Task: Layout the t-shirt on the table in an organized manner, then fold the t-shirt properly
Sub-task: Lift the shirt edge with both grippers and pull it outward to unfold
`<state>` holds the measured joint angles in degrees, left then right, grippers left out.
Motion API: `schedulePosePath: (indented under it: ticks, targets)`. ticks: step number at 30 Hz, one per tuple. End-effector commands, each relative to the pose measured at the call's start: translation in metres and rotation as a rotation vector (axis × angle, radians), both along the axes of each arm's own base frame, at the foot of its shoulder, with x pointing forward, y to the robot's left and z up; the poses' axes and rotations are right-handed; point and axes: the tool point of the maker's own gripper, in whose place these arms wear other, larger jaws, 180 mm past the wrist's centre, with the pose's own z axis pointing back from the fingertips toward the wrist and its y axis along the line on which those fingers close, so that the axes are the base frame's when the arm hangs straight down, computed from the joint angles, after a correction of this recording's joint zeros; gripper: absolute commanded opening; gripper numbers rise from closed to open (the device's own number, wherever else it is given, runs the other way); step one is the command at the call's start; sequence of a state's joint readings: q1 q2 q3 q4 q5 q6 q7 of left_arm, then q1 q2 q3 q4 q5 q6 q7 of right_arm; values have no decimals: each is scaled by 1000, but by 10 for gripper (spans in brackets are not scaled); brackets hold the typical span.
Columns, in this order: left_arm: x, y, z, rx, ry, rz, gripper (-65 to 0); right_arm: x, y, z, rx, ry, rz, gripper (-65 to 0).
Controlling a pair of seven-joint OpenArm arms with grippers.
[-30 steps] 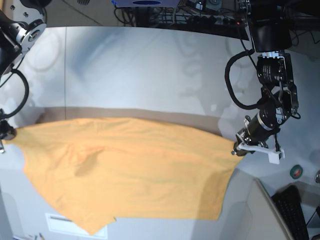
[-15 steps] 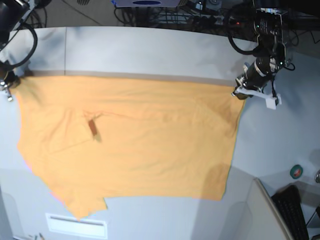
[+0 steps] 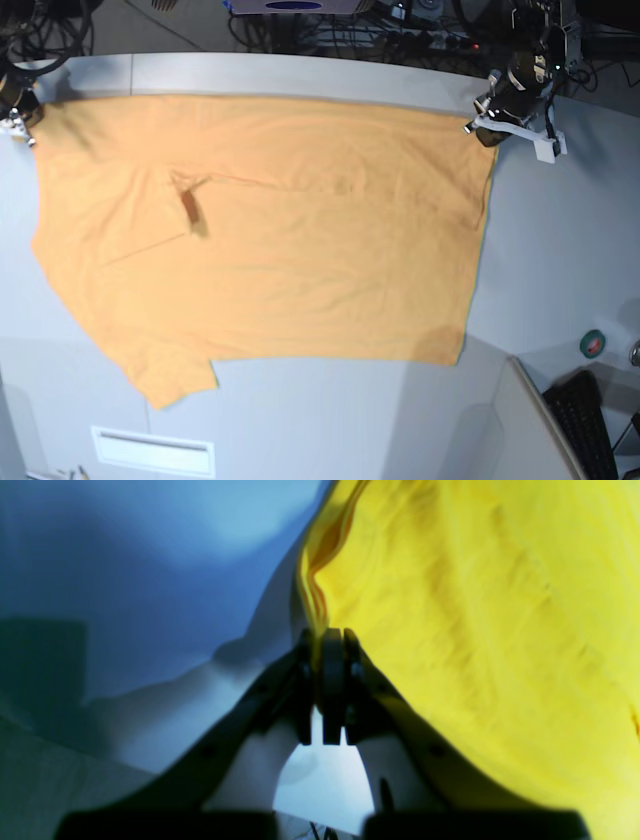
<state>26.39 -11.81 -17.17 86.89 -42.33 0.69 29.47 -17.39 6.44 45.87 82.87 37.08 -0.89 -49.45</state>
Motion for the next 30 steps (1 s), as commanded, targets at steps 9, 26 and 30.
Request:
schedulePosePath:
  ticks: [9, 26, 30]
  targets:
    - [11, 41, 22, 72, -61, 53, -650, -28, 13, -10, 22, 44, -6, -650]
    - [-3, 40, 18, 69, -35, 58, -650, -36, 29, -6, 63, 66, 11, -650]
    - [-5, 39, 20, 74, -36, 51, -650, -35, 29, -6, 63, 63, 11, -650]
